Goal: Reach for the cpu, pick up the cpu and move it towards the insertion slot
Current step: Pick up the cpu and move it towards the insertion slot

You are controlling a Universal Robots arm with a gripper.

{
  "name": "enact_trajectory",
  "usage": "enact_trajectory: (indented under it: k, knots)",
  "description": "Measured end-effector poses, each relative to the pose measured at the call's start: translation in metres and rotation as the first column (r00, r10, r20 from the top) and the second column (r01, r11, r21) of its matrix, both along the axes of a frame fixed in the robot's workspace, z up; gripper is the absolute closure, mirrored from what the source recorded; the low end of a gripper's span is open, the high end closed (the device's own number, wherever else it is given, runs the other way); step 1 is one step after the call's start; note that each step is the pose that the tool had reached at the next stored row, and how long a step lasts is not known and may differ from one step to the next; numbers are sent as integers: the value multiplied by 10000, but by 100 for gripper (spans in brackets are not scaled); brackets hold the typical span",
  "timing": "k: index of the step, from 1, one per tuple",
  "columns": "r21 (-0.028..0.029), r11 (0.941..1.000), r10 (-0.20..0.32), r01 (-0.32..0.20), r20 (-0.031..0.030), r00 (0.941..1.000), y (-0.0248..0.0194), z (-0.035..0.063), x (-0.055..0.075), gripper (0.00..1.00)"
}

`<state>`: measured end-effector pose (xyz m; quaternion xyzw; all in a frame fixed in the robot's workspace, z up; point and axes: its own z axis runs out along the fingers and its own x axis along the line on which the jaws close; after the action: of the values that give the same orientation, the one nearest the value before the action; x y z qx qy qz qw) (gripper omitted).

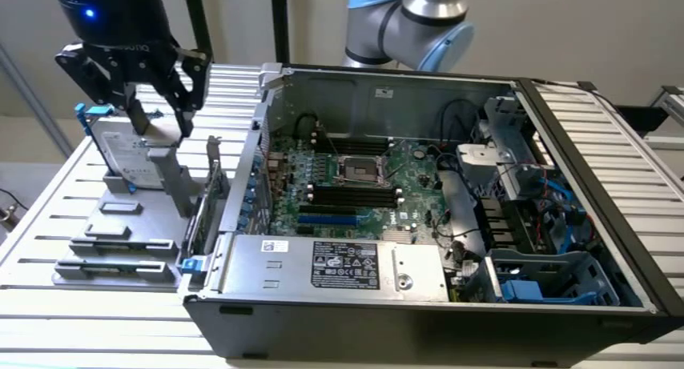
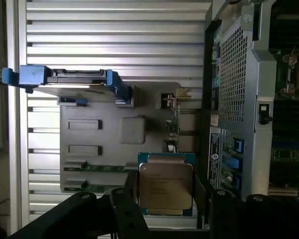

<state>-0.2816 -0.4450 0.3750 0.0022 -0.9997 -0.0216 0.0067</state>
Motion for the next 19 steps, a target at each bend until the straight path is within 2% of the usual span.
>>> enact_trajectory:
  k: [7, 19]
  knots:
    - [80, 10000, -1, 1, -4, 10000, 0, 47, 321, 45]
    - [113, 9999, -1, 1, -9, 10000, 0, 62, 865, 45]
